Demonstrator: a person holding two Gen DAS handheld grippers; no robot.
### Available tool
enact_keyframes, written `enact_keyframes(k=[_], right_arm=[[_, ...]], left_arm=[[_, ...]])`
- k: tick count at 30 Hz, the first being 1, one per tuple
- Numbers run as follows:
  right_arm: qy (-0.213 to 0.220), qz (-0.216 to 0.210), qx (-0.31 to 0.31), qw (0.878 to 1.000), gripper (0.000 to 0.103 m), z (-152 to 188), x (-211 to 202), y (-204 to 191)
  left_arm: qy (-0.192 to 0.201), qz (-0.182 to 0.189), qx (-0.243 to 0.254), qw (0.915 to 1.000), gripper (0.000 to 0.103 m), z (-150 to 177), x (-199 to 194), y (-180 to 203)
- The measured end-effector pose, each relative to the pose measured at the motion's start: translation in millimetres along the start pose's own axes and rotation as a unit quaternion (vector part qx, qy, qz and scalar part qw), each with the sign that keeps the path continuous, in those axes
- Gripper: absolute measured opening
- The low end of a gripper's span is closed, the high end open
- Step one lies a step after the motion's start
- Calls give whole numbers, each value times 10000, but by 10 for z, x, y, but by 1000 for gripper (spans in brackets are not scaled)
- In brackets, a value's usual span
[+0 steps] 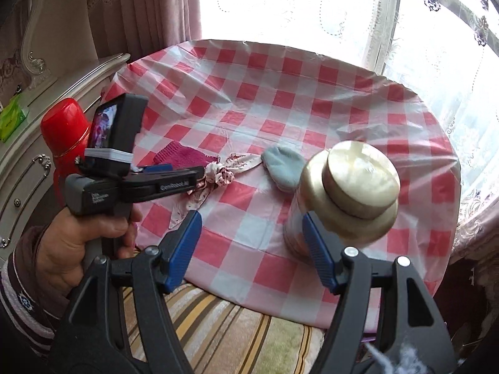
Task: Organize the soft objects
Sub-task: 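Move both open tools back over the remaining items on the table, then grasp the floral scarf with the left tool while the right tool grasps the pale blue plush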
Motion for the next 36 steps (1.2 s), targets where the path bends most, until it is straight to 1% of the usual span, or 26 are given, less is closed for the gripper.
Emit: enact_keyframes(k=[2,3,5,7,9,11,13,16,21,25,29,30,34,36], right_arm=[[-29,72,-40,10000,71,-141,96,-25],[-27,108,-86,9999,72,-212,145,-39],[-23,195,-183,9996,80,-342,242,-54],[-43,309,-201,9993,81,-460,350,-41],[-94,412,-148,9990,82,-564,470,-11],[-181,577,-76,9981,82,-651,615,25],[-276,696,-59,9972,82,-710,762,27],[-426,858,-140,9953,82,-752,989,-26],[-731,1103,-295,9908,82,-713,1393,-124],[-928,1353,-515,9851,82,-632,1695,-168],[-1199,1607,-738,9769,82,-539,2030,-177],[-1175,1785,-899,9728,82,-530,2095,-190],[-1329,1917,-1089,9663,82,-476,2322,-231],[-1355,2084,-1321,9596,82,-441,2427,-266]], left_arm=[[-23,-33,131,9999,61,-89,120,69],[-18,-112,292,9995,61,-134,203,111],[-62,-243,434,9987,61,-171,340,137],[-121,-174,474,9987,60,-167,465,132],[-178,-214,625,9977,52,-142,578,138],[-258,-215,734,9967,34,-112,689,125],[-393,-121,718,9966,27,-75,786,92],[-481,69,655,9967,21,-25,858,32],[-379,515,272,9976,19,-23,756,-101],[-195,688,-126,9974,18,-22,623,-237],[158,594,-526,9967,18,-66,504,-383],[209,581,-594,9963,18,-74,490,-406],[343,583,-782,9946,18,-104,461,-481],[342,603,-821,9942,18,-104,461,-506]])
Point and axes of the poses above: each gripper's, at about its wrist camera, not at the fingertips, and x roughly the way its jaws point, y to its right, z to its underside, the point moved 3 cm from there along x, roughly the way its jaws point, and after that the axes turned 1 degree about z, right-handed, at the moved point
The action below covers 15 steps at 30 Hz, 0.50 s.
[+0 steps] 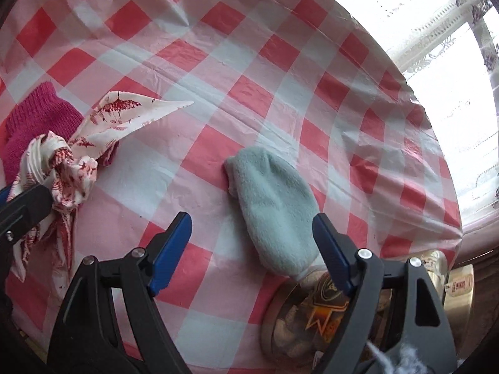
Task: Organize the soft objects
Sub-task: 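Grasp the floral scarf with the left tool while the right tool grasps the pale blue plush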
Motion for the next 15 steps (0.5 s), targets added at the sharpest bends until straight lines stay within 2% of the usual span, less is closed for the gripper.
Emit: enact_keyframes(k=[1,5,7,9,12,13,14,15], right_arm=[[-58,62,-69,9999,81,2,64,-24],[-314,226,-191,9991,63,15,271,-33],[-307,251,-178,9991,60,5,308,-16],[-382,312,-165,9986,49,-10,349,8],[-393,122,-5,9992,43,-7,375,60],[-419,82,32,9991,32,-2,384,71],[-437,92,45,9990,26,4,412,82],[-405,44,94,9991,25,13,421,93]], left_arm=[[-12,9,-15,10000,18,-1,5,-5],[-54,23,-40,10000,18,14,24,-4],[-57,32,-42,10000,18,20,20,2],[-68,54,-43,10000,18,19,23,6],[-98,72,-30,9999,18,19,44,11],[-108,77,-30,9999,18,20,50,11],[-112,80,-30,9999,18,20,51,7],[-112,81,-36,9999,18,18,52,5]])
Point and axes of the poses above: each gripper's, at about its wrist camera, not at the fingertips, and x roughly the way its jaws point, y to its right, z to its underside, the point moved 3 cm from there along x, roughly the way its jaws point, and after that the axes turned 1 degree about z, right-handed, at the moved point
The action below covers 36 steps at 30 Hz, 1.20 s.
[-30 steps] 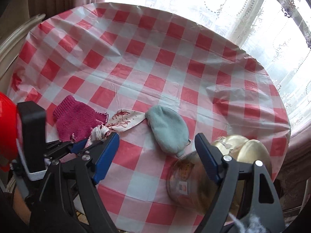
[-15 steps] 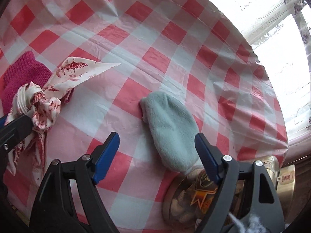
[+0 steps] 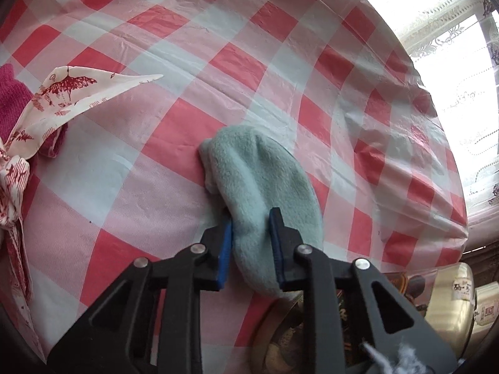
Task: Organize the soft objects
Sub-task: 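Grasp the floral scarf with the left tool while the right tool grasps the pale blue plush, then carry the scarf and blue plush to the box and open the right tool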
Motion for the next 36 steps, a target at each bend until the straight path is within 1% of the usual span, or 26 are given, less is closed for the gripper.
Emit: enact_keyframes(k=[2,4,8,11,15,19,23,27,32,36], right_arm=[[81,-121,131,9998,19,6,-14,39],[215,-304,249,9990,14,7,-114,64],[573,-805,429,9942,13,-12,-434,68],[747,-1153,471,9894,12,18,-681,31],[922,-1536,550,9823,12,128,-983,22],[1034,-1830,669,9754,12,270,-1213,109],[1125,-2158,786,9668,12,496,-1467,205],[1135,-2382,1023,9591,12,787,-1635,371],[1153,-2548,1353,9505,12,1210,-1803,703],[1140,-2543,1723,9448,12,1637,-1904,1084]], left_arm=[[1,4,2,10000,18,-3,2,3],[6,8,21,10000,18,-1,3,6],[64,17,14,10000,18,-7,-12,-3],[141,21,26,9999,18,-15,-48,-6],[256,5,-20,9997,18,-29,-103,-30],[357,-7,-32,9994,17,-35,-154,-38],[413,5,38,9991,16,-25,-182,-4],[470,67,147,9988,16,-1,-230,51],[551,177,311,9978,16,44,-336,160],[615,305,435,9967,16,105,-483,289]])
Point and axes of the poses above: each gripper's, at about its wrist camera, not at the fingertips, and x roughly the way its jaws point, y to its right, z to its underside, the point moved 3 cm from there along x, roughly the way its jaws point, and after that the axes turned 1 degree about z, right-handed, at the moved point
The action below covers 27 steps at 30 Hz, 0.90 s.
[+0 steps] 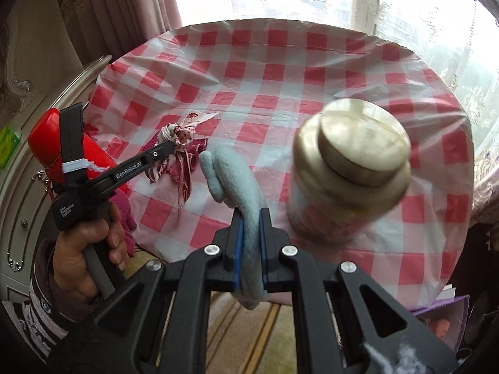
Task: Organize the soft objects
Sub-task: 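Carry the scarf and blue plush to the box and open the right tool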
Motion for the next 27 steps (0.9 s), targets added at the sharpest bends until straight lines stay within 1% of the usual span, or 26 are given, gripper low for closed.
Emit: enact_keyframes(k=[4,8,13,17,22,24,27], right_arm=[[95,200,418,9989,12,291,-405,486],[120,500,933,9943,12,648,-713,1013],[-12,643,1624,9846,12,1168,-861,1562],[-104,607,2108,9756,12,1539,-886,1868],[-198,134,2616,9649,12,1898,-808,2063],[-252,-162,2758,9607,12,2004,-720,2079],[-417,-656,2999,9508,12,2186,-527,2117]], left_arm=[[83,204,156,9996,16,31,-187,207],[146,422,387,9983,16,77,-352,480],[96,687,776,9946,16,228,-501,874],[-49,879,1138,9896,16,429,-570,1194],[-233,1120,1530,9816,16,677,-647,1583],[-330,1224,1654,9780,16,788,-671,1722],[-507,1353,1860,9719,16,981,-694,1931]])
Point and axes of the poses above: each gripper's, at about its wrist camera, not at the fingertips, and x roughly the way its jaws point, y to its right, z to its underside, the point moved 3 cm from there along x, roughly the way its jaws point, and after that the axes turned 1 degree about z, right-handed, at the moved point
